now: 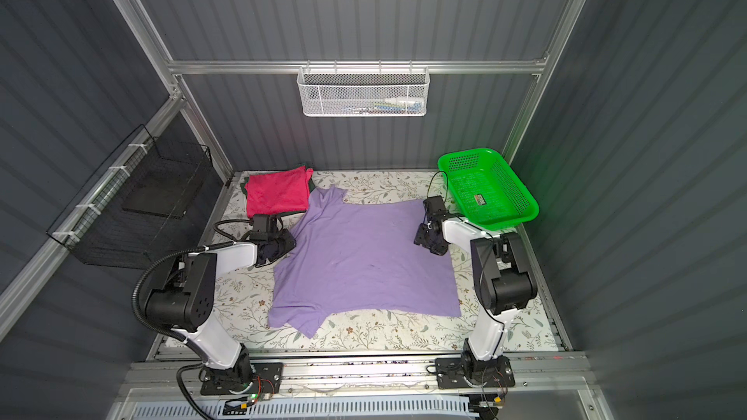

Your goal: Fold and stack the t-shirts

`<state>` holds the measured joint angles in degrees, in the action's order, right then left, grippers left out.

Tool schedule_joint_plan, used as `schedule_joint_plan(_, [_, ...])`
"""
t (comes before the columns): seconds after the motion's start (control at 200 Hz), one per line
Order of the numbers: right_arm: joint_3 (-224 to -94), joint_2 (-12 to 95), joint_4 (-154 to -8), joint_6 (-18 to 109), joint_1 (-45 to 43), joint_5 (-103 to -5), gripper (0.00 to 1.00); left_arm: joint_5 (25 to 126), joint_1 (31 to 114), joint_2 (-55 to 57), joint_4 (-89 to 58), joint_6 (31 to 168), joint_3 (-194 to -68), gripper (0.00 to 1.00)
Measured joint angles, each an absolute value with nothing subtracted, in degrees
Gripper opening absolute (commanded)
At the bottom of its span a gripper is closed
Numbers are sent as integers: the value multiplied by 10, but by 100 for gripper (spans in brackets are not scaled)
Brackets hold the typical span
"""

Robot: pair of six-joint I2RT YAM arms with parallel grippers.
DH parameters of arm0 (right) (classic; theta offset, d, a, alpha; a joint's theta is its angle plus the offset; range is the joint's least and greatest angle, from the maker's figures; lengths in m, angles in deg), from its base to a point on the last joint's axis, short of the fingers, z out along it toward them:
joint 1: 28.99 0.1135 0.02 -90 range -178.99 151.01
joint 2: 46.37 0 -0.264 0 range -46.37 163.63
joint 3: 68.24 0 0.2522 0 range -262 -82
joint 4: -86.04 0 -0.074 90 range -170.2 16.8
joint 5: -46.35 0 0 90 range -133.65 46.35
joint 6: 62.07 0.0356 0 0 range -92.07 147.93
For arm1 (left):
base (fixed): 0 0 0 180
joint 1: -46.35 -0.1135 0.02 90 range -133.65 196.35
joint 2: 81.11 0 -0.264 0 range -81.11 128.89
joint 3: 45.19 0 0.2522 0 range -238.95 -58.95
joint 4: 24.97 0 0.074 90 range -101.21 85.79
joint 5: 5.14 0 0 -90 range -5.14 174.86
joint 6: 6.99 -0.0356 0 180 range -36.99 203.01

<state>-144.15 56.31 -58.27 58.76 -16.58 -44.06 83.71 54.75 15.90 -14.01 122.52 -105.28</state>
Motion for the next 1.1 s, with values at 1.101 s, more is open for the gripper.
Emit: schedule_joint_plan(1.101, [-1266,302,-467,695,110,-373,62,840,884,-200,305,1322,-906,28])
